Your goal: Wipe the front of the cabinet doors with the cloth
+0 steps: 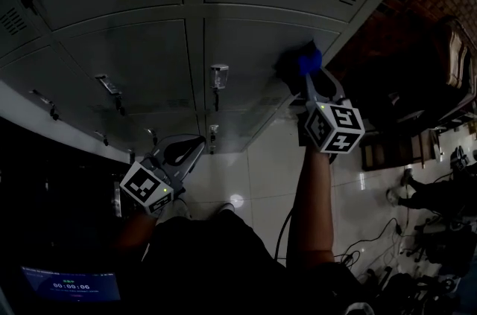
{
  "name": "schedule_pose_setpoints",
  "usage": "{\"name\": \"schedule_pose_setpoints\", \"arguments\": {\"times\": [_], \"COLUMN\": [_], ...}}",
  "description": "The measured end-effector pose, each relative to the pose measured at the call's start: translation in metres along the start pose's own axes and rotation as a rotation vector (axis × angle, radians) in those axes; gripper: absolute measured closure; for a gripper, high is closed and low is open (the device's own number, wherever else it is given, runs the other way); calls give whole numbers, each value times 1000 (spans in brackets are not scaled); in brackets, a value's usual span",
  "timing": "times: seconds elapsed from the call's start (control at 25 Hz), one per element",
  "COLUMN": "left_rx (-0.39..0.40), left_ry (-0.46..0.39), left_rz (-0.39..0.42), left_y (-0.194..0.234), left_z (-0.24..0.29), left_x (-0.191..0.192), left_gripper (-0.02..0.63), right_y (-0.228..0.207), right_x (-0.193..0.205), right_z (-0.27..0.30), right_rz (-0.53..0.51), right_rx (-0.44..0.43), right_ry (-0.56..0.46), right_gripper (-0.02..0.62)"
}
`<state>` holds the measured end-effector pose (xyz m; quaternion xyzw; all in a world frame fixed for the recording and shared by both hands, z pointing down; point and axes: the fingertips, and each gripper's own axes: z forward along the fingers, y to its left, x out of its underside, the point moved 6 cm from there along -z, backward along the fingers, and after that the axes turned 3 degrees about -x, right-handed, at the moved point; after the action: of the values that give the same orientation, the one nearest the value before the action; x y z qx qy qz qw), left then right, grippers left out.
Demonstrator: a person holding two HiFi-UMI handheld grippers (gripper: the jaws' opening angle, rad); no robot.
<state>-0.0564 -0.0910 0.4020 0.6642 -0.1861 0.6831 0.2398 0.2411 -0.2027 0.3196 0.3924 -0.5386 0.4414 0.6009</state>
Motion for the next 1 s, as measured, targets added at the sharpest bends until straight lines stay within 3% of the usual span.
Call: {"name": "schedule_pose_setpoints", "arguments": {"times": [0.36, 0.56, 0.72, 1.0], "left_rx": [-6, -13, -19, -44], "left_ry": [9, 8, 10, 2], "left_rz": [-2, 2, 6, 6], "left_y": [-8, -6, -2, 9], "left_z": [-5, -18, -31, -57], "left_x": [4, 2, 3, 1], "left_gripper": [602, 603, 603, 603], "right_y": [-37, -21, 19, 122], "right_x": [15, 15, 20, 37], "right_z": [-19, -31, -34, -1], "right_rz": [-3, -6, 9, -24], "right_rx": [145, 158, 70, -189], "right_ry": [24, 0, -16, 39], "right_gripper": [523, 523, 523, 523]}}
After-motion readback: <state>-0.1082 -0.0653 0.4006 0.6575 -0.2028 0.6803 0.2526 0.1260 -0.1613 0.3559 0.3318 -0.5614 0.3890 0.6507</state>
